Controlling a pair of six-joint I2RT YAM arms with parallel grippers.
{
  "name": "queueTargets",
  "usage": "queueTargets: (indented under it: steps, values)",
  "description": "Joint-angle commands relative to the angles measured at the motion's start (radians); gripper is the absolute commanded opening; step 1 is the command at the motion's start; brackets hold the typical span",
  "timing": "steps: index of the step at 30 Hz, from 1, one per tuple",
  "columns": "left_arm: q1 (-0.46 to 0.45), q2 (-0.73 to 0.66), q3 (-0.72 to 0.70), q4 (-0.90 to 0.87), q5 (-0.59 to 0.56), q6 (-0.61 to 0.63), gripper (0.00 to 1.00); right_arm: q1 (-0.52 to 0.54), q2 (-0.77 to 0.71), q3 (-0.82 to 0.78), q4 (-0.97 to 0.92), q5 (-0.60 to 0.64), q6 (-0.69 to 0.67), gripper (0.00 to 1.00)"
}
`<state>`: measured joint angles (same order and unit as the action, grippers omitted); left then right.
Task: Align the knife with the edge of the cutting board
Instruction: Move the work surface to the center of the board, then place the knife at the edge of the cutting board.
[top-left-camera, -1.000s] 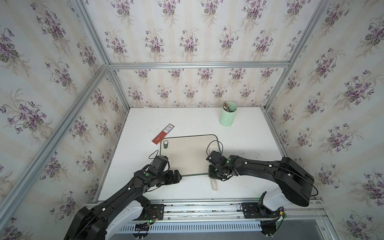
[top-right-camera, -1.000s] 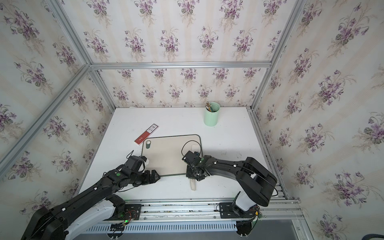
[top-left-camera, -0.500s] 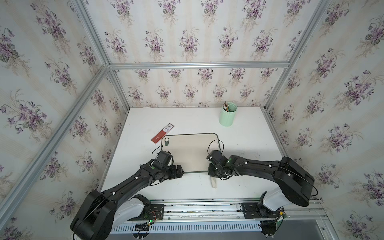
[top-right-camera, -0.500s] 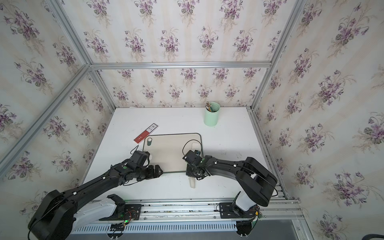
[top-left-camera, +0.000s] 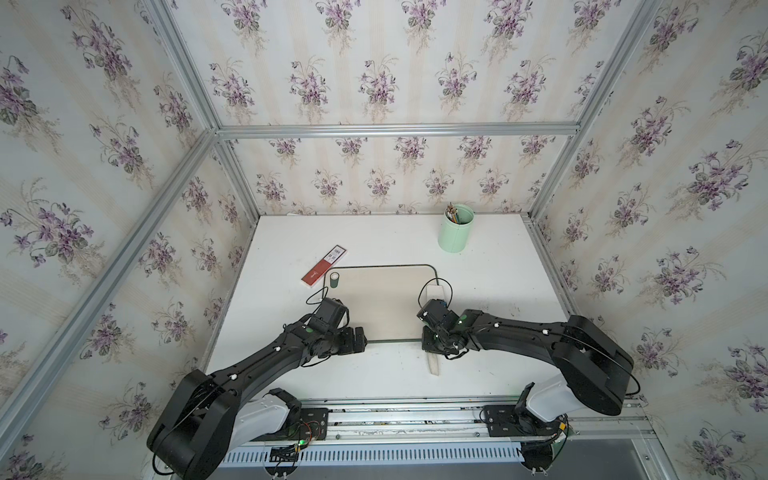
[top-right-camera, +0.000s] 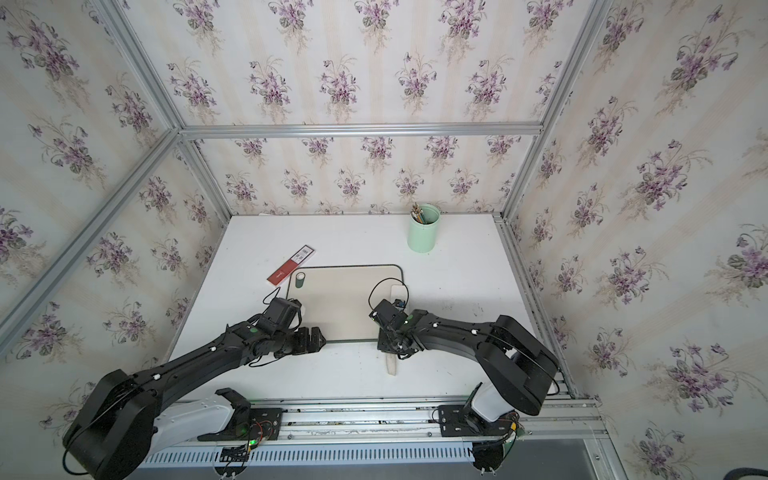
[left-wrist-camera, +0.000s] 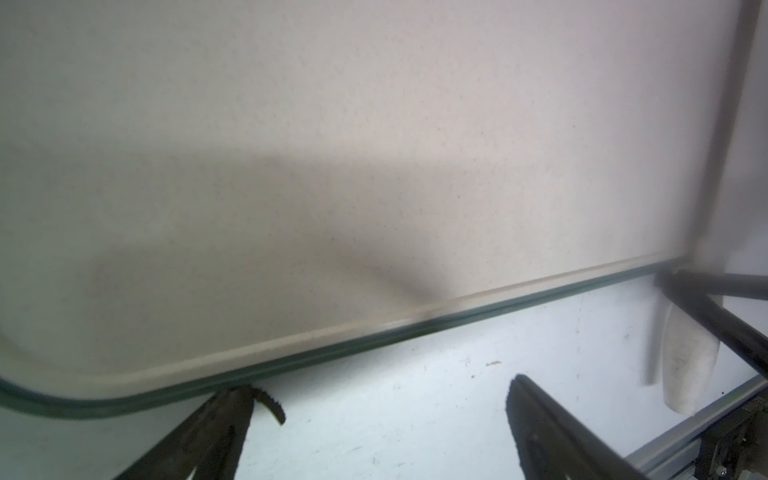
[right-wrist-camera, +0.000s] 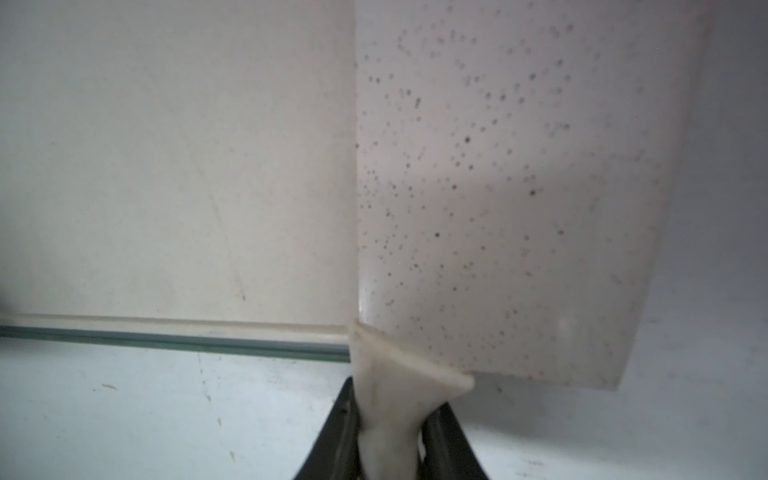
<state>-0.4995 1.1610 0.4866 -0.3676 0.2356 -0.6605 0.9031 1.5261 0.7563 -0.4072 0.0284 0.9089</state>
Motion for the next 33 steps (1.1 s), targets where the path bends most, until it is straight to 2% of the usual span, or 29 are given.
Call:
queueTargets:
  steps: [1, 12, 33]
  values:
    - [0.004, -0.016, -0.013, -0.073, -0.061, 0.018, 0.99, 0.000, 0.001, 0.010, -0.051, -0.016, -0.049, 0.22]
    - [0.003, -0.058, -0.011, -0.104, -0.078, 0.031, 0.99, 0.000, 0.024, 0.030, -0.071, -0.034, -0.094, 0.22]
    - [0.003, -0.055, -0.016, -0.097, -0.073, 0.038, 0.99, 0.001, 0.020, 0.038, -0.095, -0.026, -0.082, 0.24]
